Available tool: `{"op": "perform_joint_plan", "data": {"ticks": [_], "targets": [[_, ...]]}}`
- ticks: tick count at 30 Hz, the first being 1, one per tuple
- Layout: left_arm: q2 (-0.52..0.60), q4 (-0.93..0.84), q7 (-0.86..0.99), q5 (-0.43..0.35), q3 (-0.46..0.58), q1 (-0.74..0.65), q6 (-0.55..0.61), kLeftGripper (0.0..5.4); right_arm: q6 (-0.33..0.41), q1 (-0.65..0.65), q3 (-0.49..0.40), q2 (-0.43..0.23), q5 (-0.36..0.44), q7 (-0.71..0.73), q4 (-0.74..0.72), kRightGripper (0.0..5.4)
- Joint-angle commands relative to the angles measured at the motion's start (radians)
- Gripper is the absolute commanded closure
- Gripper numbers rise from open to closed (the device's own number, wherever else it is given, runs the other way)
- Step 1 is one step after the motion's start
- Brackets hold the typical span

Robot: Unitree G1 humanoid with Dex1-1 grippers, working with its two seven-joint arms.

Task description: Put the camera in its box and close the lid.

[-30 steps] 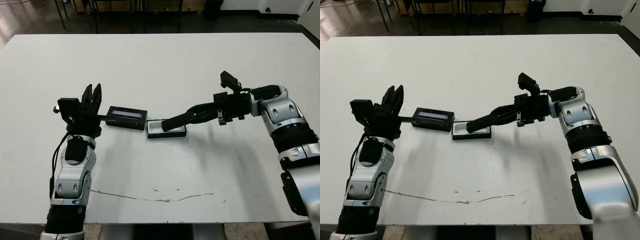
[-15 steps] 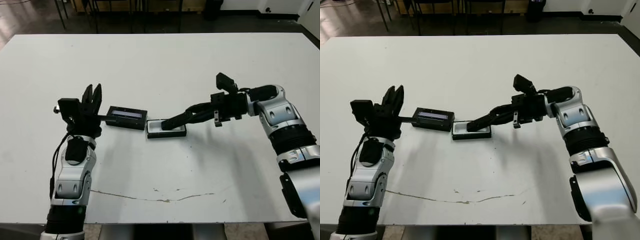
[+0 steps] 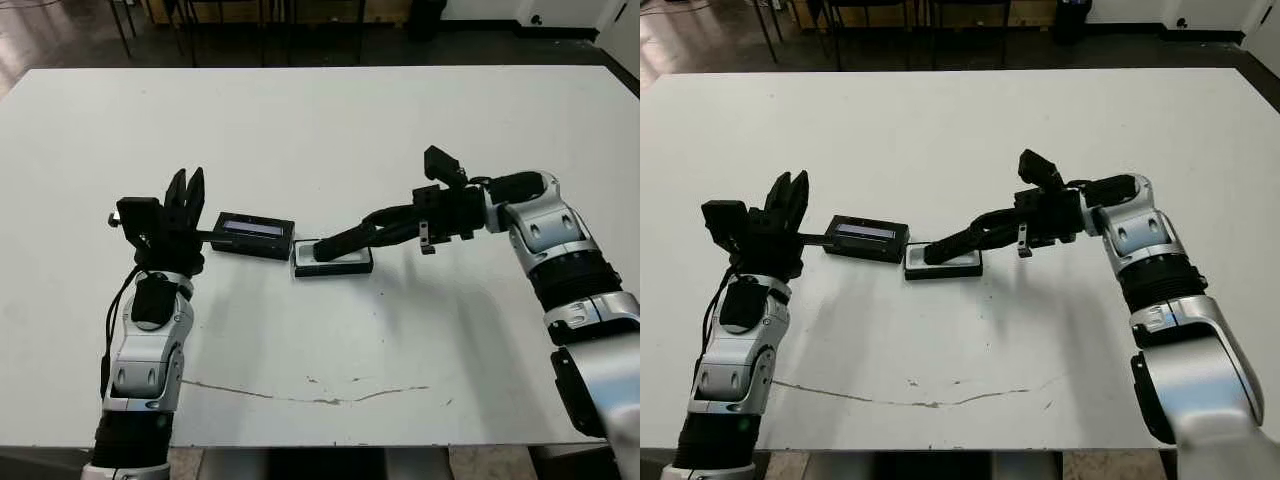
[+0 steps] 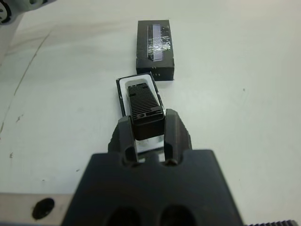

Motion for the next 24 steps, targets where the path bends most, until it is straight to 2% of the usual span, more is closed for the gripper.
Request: {"op": "perform_joint_plan", "data": {"ticks": [1,5,10,14,24], "targets": [[0.0,0.005,0.007,0.005,0.002,0.027,0.019,5.4,-0.009,0.022,0.025,0.013,-0.017,-0.009,-0.008,5.39],[0.0,-0.001,0.018,0.012,0.001,0.032,0.02,5.4,0.007,0.025,0.052,0.027,-0.024,-0.01,-0.002,5.39],[-0.001,-0.01,0.019,0.004,0.001,0.037,0.026,5.4,-0.013,0.03,0.087,0.031,-0.052,-0.025,-0.008,5.39],[0.0,-0.015,0.022,0.007,0.002,0.04,0.031,5.4,0.007,0.027,0.101,0.034,-0.061,-0.019,0.002,5.39],[0.003,-0.008,0.017,0.005,0.0,0.04,0.02,5.4,-0.021,0.051,0.116,0.047,-0.076,-0.043,0.0,5.39]]}}
